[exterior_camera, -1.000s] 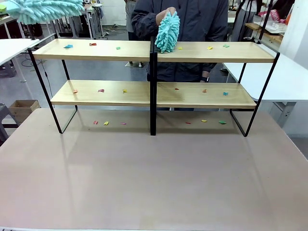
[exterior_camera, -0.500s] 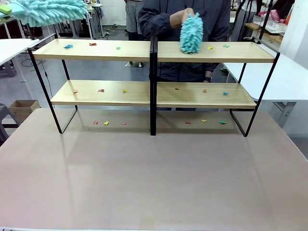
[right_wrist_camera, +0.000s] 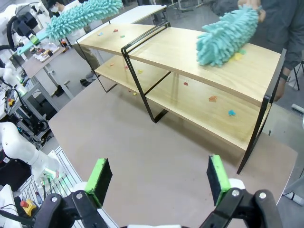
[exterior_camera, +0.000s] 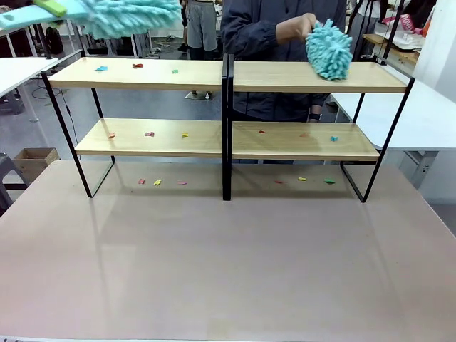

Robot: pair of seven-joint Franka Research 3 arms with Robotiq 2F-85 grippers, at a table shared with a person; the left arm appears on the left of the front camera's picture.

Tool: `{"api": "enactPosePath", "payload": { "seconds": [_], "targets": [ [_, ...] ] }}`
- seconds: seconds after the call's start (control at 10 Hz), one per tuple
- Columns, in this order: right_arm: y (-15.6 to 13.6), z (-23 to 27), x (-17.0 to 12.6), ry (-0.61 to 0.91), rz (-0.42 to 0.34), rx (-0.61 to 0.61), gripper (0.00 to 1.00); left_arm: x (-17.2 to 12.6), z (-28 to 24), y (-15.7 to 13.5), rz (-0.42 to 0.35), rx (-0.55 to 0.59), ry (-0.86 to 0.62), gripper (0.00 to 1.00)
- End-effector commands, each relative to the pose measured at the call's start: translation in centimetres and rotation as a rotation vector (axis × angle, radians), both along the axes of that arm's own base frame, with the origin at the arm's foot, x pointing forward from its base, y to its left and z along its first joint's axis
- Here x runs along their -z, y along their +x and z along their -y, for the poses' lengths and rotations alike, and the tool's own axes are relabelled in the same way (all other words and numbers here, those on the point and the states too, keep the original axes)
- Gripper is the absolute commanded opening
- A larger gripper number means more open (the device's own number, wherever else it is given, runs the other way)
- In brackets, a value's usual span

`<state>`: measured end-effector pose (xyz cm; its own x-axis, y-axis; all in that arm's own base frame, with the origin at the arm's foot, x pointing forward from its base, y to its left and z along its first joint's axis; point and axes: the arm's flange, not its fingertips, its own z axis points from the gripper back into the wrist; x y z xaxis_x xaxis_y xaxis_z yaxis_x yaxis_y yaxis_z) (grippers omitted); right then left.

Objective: Clean the shelves.
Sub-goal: Clean a randomly selected level of the Shelf with the Duster.

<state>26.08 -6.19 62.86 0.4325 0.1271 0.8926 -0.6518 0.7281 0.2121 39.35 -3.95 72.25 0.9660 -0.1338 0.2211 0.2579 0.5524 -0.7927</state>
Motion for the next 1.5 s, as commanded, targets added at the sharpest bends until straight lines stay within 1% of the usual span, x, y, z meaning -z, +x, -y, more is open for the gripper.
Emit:
{"api": "enactPosePath", "payload": {
  "seconds": [0.0,0.1,0.2,0.4,0.6,0.7,0.9,1.1,1.2,1.4],
  "targets": [
    [0.0,0.0,0.0,0.001,-0.001,-0.001,1.0,0.2,3.1,1.8,0.026,0.001,0.103,0.13],
    [0.0,0.0,0.0,0.001,-0.001,-0.001,1.0,1.1,5.1,2.1,0.031,0.009,0.162,0.13],
    [0.0,0.0,0.0,0.001,-0.001,-0.001,1.0,2.2,6.7,2.3,0.046,-0.009,0.221,0.13],
    [0.0,0.0,0.0,0.001,-0.001,-0.001,1.0,3.8,8.1,2.5,0.076,-0.076,0.304,0.13],
    [0.0,0.0,0.0,0.001,-0.001,-0.001,1.0,5.0,8.8,2.7,0.078,-0.104,0.369,0.13],
    [0.0,0.0,0.0,0.001,-0.001,-0.001,1.0,5.8,8.9,3.0,0.049,-0.081,0.401,0.13],
    [0.0,0.0,0.0,0.001,-0.001,-0.001,1.0,6.4,8.3,3.4,0.045,-0.099,0.427,0.13],
    [0.0,0.0,0.0,0.001,-0.001,-0.001,1.0,6.3,7.5,3.6,0.055,-0.147,0.456,0.13],
    [0.0,0.0,0.0,0.001,-0.001,-0.001,1.0,6.4,6.8,3.8,0.048,-0.168,0.477,0.13],
    [0.0,0.0,0.0,0.001,-0.001,-0.001,1.0,6.9,5.1,4.1,0.034,-0.242,0.572,0.13]
  ]
}}
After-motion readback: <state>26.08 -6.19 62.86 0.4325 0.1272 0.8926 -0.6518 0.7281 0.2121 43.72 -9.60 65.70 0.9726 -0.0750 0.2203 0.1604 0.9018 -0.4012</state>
